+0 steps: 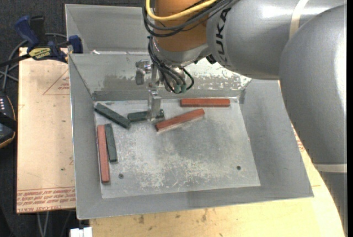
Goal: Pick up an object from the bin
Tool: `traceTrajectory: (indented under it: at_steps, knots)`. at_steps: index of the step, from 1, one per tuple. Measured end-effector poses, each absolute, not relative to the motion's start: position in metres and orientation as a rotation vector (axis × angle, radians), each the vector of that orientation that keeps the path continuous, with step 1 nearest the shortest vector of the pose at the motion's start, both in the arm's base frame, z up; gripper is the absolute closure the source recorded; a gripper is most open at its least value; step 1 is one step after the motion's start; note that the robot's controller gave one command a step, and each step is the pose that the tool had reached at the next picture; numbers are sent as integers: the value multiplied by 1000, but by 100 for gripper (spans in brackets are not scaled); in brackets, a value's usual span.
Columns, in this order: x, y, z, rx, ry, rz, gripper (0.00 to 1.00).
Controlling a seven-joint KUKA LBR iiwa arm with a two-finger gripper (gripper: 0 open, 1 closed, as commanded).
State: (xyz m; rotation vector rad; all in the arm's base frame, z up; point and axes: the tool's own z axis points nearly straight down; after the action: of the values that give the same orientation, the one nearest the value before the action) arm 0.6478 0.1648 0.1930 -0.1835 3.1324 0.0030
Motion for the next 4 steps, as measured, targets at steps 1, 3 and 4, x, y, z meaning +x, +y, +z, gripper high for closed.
traceTrajectory:
  at_steps: [1, 3, 4]
  knots:
    - [654, 114, 66, -312, 3131, -1, 0]
    - [634, 98, 189, -355, 3109, 1, 100]
    - [633, 98, 184, -356, 3118, 2, 0]
